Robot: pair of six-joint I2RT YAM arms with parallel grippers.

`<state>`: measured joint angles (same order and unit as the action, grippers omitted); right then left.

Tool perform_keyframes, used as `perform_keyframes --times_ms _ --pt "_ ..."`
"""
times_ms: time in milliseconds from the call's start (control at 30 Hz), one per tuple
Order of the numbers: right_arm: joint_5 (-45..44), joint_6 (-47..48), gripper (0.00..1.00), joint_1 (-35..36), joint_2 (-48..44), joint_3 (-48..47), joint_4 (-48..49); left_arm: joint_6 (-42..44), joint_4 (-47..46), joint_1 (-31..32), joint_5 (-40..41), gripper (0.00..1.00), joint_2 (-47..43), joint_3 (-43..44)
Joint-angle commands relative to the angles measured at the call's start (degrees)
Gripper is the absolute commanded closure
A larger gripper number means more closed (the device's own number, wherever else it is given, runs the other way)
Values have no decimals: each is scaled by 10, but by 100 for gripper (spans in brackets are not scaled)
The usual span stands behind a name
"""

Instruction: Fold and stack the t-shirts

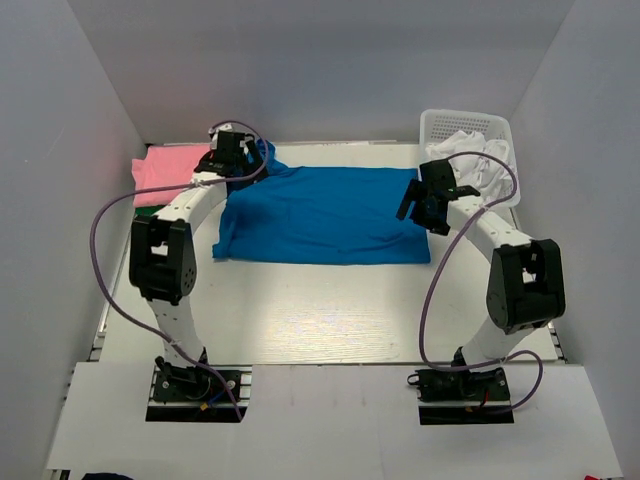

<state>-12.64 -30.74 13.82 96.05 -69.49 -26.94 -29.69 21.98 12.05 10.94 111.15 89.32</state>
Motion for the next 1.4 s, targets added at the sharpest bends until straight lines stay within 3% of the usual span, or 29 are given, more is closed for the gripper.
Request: perform_keyframes --times_ms 0,233,367,433,533,733,833,1033,1133,1200,1267,1367 --pt "48 18 10 24 -45 51 30 4 17 5 2 0 -121 -95" --pt "75 24 10 37 -34 107 73 -70 41 10 39 0 -311 -360" --pt "84 24 10 36 -21 117 89 -114 66 10 71 0 -345 -462" --pt "90 24 10 33 -10 118 99 -124 50 5 81 8 -350 -490" --pt "90 29 10 33 4 114 101 -124 24 5 117 9 -350 -490" --pt "89 29 10 34 33 111 111 -100 -37 5 157 13 -287 -472" --pt "82 31 10 32 44 104 105 -85 -43 5 162 20 -241 -448" --pt "69 24 10 31 62 99 102 -91 -15 0 202 48 -193 -403" --pt "52 17 10 27 66 96 90 -96 1 -5 230 68 -179 -378" --pt "41 12 10 26 68 95 82 -96 23 -12 246 90 -174 -361" --pt "37 9 10 18 69 95 78 -96 48 -18 267 100 -168 -344" --pt "34 7 14 8 69 96 77 -102 73 -23 286 100 -168 -338"
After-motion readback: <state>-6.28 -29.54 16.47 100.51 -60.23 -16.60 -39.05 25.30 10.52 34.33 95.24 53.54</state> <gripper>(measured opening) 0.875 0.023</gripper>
